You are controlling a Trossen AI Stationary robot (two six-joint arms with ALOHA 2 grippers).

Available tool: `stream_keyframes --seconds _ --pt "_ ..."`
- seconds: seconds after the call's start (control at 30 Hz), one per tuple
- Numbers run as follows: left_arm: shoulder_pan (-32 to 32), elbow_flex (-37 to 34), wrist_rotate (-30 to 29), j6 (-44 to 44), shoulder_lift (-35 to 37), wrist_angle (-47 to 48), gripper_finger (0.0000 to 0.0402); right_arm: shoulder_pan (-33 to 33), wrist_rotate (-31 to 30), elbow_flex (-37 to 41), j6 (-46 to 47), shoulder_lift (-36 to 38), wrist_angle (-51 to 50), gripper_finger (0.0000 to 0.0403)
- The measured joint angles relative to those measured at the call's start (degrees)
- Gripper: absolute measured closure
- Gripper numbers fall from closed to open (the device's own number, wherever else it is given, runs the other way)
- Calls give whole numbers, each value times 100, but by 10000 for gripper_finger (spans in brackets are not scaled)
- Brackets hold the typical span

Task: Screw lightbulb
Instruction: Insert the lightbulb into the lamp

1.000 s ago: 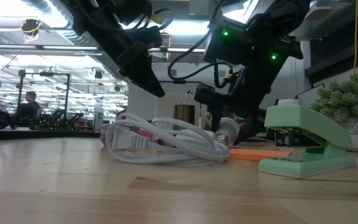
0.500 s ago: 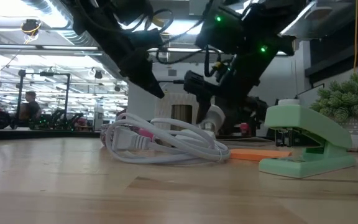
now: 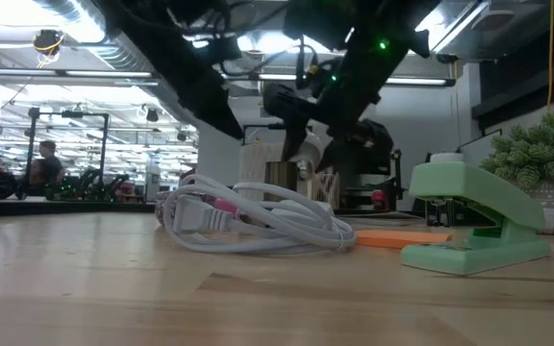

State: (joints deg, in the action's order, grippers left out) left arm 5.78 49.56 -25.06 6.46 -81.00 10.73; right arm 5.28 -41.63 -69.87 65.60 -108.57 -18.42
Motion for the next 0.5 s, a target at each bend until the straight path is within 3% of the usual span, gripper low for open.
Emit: stream_keyframes --seconds 0.5 --pt "0 0 -72 -146 1756 1691 128 60 -215 -1080 -1193 9 -892 159"
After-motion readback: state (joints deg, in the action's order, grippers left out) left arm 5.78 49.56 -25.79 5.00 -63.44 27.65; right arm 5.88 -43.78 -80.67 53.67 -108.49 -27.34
